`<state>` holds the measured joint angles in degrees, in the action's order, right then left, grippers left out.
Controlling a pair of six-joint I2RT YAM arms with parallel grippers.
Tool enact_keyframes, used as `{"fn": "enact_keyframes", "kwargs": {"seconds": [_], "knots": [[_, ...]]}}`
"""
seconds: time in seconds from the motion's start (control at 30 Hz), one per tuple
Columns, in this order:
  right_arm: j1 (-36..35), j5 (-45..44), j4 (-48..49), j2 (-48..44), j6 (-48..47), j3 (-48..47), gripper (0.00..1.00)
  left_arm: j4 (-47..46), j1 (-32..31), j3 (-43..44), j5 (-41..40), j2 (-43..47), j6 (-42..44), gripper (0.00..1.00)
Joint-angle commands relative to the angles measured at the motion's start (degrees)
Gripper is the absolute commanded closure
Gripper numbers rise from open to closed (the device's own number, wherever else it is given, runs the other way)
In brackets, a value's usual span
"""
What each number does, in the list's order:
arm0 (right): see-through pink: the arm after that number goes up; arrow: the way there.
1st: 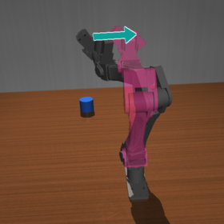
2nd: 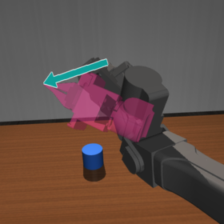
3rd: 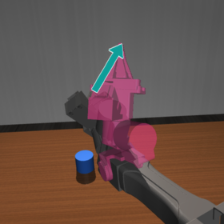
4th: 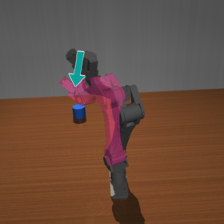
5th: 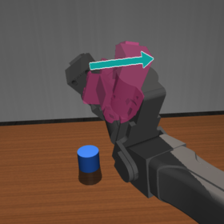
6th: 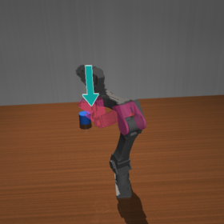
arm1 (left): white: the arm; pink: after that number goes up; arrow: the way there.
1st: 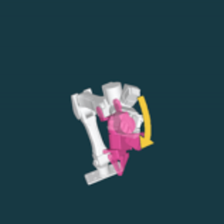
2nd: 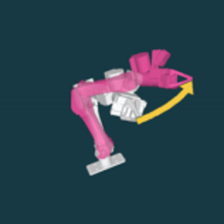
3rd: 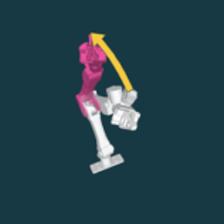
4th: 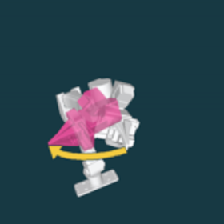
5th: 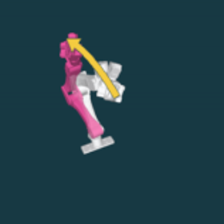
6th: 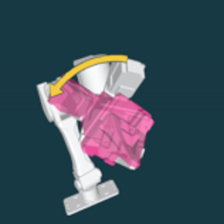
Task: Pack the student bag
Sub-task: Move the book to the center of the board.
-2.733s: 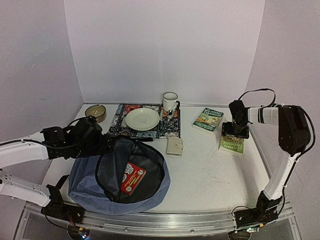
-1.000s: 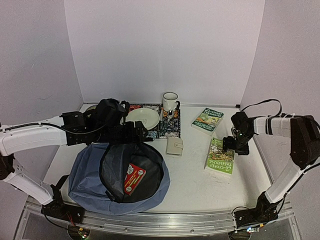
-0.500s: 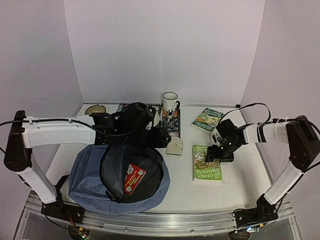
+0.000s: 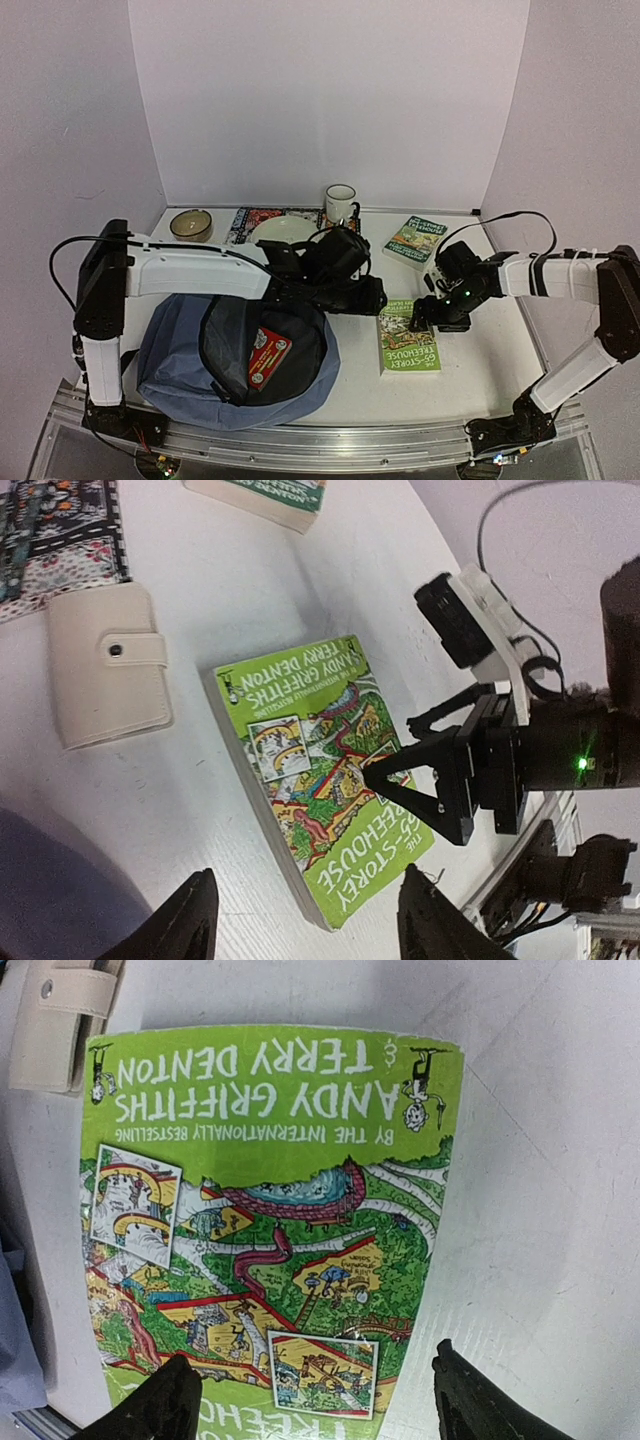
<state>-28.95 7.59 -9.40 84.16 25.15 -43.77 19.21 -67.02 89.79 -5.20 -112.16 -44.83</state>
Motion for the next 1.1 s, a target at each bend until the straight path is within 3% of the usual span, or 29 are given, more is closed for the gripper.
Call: {"fn": "enact_keyframes", "kwargs": {"seconds": [0.0,0.17,0.53,0.83,1.07], "knots": [[0.18,0.16,-2.48,2.33,0.55,-0.51,0.21,-1.37,-0.65,6.12,3.03,-6.45,-0.35,0.42],[0.19,1.11,-1.54,3.99,0.67,0.00,0.22,-1.31,-0.65,9.51,2.85,-11.92,-0.59,0.50],[-0.05,8.02,1.96,5.30,1.38,0.92,0.25,-0.84,-0.57,9.65,3.46,-18.60,-1.64,0.55],[-5.46,13.32,6.47,7.82,4.44,-1.14,0.26,-0.81,-0.42,1.88,0.76,-12.92,-2.12,0.56],[-7.95,8.95,6.94,5.73,7.10,-1.30,0.24,-0.95,0.27,-5.45,-1.33,-7.84,-3.53,0.57]]}}
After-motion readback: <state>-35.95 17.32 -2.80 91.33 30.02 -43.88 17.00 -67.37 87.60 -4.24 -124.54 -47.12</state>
